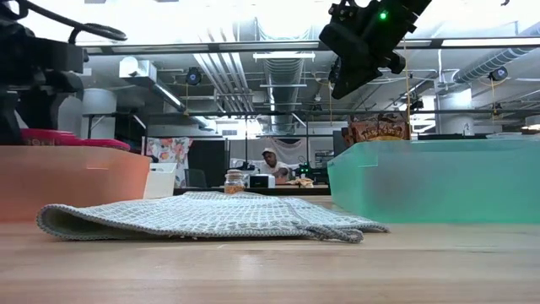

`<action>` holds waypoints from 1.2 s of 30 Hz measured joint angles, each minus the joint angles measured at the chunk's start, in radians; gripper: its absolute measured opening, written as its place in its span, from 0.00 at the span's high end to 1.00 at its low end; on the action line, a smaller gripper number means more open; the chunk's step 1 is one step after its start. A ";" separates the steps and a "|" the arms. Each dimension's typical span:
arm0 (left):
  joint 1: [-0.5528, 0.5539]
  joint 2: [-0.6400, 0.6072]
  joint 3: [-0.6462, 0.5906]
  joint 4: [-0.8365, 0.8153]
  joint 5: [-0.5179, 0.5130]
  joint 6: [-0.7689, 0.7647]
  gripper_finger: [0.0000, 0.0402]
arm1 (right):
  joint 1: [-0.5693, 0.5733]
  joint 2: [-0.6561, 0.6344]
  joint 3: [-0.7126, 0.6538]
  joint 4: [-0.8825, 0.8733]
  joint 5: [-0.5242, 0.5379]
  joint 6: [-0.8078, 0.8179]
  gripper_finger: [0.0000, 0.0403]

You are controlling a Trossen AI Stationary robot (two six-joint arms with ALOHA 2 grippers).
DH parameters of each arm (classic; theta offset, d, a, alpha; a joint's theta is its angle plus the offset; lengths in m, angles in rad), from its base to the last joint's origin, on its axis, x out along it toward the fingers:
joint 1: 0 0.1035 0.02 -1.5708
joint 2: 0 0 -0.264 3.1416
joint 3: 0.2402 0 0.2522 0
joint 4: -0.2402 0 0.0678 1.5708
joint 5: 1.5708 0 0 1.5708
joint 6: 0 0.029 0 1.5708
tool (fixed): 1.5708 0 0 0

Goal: Sort spices by type
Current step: Put the red seasoning can into the orange bin

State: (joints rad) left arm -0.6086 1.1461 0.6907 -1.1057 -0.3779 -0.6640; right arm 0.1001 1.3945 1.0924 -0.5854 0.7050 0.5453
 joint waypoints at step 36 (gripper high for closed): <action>-0.001 0.000 0.023 -0.024 0.000 -0.026 0.36 | 0.000 0.000 -0.009 0.000 -0.001 0.004 0.98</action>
State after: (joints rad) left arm -0.6098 1.1465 0.7140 -1.1301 -0.3777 -0.6899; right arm 0.1005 1.3945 1.0832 -0.5850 0.7044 0.5491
